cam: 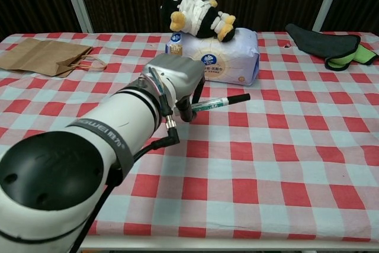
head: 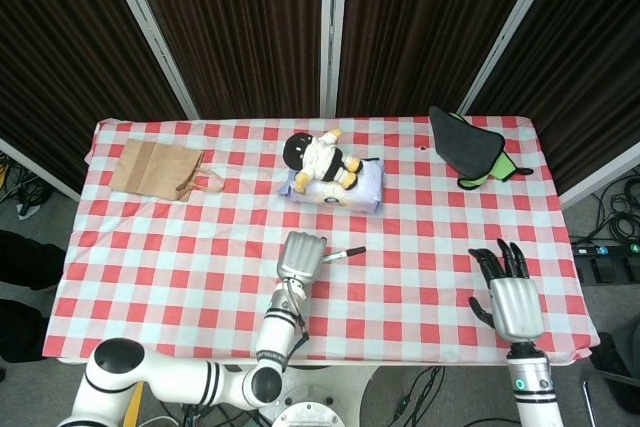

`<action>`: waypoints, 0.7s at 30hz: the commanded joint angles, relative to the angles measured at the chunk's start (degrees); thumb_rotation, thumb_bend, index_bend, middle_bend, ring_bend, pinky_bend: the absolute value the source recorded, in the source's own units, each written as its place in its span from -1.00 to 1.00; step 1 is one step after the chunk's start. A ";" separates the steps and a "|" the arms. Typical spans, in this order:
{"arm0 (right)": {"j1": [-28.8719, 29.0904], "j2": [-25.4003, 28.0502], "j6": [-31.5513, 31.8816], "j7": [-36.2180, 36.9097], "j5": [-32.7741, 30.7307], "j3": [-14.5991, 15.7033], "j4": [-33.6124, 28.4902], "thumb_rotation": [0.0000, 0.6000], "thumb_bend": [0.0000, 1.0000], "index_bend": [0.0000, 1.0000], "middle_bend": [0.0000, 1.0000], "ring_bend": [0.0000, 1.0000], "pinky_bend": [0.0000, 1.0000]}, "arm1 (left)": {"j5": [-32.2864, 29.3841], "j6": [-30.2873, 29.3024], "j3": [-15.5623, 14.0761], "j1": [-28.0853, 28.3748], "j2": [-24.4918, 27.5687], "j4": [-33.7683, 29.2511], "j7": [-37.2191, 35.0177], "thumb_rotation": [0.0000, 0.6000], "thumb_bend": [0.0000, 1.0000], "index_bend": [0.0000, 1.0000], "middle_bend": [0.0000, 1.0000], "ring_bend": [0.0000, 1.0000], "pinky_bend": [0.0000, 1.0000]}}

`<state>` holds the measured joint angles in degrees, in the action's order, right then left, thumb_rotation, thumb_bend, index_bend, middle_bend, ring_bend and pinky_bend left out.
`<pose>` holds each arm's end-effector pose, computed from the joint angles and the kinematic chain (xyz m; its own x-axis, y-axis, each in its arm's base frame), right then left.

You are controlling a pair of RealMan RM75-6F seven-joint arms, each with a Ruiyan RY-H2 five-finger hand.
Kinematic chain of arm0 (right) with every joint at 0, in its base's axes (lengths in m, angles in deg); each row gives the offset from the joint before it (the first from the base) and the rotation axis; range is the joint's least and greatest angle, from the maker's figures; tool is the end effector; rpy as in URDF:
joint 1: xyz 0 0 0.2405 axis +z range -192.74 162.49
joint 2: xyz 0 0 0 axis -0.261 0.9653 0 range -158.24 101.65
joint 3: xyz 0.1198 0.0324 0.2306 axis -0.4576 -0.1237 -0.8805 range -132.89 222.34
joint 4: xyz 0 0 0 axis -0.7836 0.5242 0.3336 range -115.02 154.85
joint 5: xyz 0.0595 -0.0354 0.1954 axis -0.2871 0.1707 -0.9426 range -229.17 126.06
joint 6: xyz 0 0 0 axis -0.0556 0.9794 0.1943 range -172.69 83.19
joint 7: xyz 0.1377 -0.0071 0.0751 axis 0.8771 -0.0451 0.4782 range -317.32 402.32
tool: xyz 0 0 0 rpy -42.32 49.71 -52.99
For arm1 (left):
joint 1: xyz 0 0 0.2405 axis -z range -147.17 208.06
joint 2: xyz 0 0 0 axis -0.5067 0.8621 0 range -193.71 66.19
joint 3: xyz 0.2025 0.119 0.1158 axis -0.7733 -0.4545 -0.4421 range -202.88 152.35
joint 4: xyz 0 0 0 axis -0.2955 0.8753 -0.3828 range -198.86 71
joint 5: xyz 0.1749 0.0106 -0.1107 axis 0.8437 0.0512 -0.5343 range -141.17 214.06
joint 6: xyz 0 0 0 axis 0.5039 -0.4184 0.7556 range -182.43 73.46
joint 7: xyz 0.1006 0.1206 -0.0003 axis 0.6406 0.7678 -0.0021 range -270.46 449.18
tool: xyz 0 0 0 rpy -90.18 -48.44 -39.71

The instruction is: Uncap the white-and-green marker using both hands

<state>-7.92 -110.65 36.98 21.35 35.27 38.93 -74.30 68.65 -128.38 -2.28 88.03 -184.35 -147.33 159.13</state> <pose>-0.2551 -0.2112 0.0630 0.4128 -0.0058 0.9108 -0.9076 -0.0858 0.4109 -0.0026 0.3129 -0.1308 0.6126 0.2811 0.7387 0.7879 -0.2903 -0.5430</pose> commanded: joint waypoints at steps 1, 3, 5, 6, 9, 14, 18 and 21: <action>5.77 -1.60 -5.82 -6.37 -1.01 -3.28 -2.65 1.00 -0.78 -0.43 -0.44 -0.91 -0.93 | 0.06 -0.19 0.51 1.20 0.20 -0.31 0.80 1.00 -0.18 0.17 0.19 0.06 0.19; 8.38 -3.05 -8.46 -9.47 -2.01 -4.42 -3.14 1.00 -0.78 -0.39 -0.41 -0.90 -0.91 | 0.29 -0.21 0.99 2.01 0.33 -0.58 1.01 1.00 -0.18 0.17 0.19 0.06 0.19; 10.79 -4.60 -10.84 -12.20 -3.37 -5.49 -3.34 1.00 -0.78 -0.37 -0.39 -0.88 -0.89 | 0.54 -0.22 1.39 2.78 0.48 -0.87 1.16 1.00 -0.18 0.17 0.19 0.06 0.19; 11.75 -5.31 -11.73 -13.19 -4.02 -5.92 -3.31 1.00 -0.77 -0.37 -0.38 -0.87 -0.88 | 0.57 -0.20 1.56 3.11 0.56 -1.01 1.27 1.00 -0.18 0.17 0.19 0.06 0.19; 14.55 -7.93 -13.78 -16.22 -5.88 -7.03 -2.58 1.00 -0.77 -0.34 -0.35 -0.86 -0.87 | 0.32 -0.02 2.07 4.28 0.80 -1.06 1.94 1.00 -0.18 0.17 0.19 0.06 0.19; 17.94 -11.79 -15.18 -19.34 -8.69 -8.37 0.23 1.00 -0.77 -0.20 -0.25 -0.80 -0.87 | -0.73 -0.19 2.41 5.77 1.41 -1.40 3.27 1.00 -0.18 0.17 0.19 0.06 0.19; 19.81 -14.04 -14.98 -21.42 -10.43 -9.24 2.34 1.00 -0.76 -0.14 -0.21 -0.79 -0.91 | -1.09 -0.54 1.98 6.31 1.90 -2.04 3.56 1.00 -0.18 0.17 0.19 0.06 0.19; 20.88 -15.22 -14.55 -22.26 -11.00 -9.39 3.66 1.00 -0.75 -0.07 -0.17 -0.77 -0.97 | -1.41 -0.82 1.88 6.50 2.15 -2.37 3.19 1.00 -0.18 0.17 0.19 0.06 0.19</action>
<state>12.60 -125.44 22.23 -0.64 24.51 29.69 -71.09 67.28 -129.16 -0.38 94.49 -182.23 -149.67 162.36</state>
